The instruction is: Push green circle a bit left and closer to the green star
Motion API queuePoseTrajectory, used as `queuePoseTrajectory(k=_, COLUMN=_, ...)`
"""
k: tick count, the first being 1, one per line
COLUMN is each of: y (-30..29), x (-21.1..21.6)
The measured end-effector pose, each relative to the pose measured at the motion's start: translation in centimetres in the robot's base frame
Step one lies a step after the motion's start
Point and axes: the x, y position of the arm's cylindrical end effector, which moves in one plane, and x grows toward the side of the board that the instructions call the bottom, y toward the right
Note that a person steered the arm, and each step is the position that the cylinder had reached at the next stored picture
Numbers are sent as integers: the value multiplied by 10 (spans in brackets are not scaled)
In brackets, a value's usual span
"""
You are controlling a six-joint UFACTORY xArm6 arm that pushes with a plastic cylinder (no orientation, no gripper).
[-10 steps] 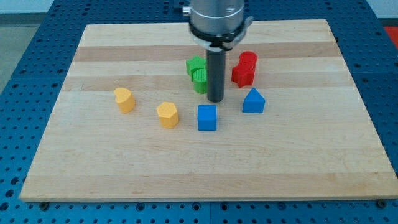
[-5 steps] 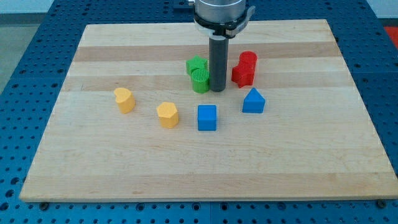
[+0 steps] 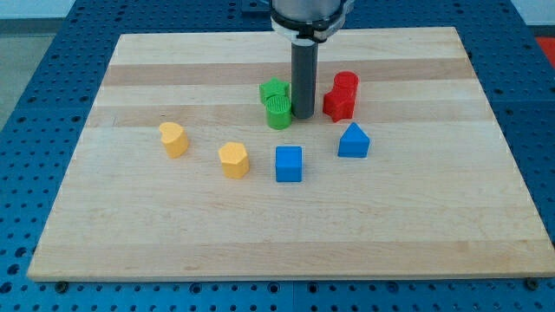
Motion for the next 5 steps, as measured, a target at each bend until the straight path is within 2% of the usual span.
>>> queuePoseTrajectory(k=5, y=0, x=-12)
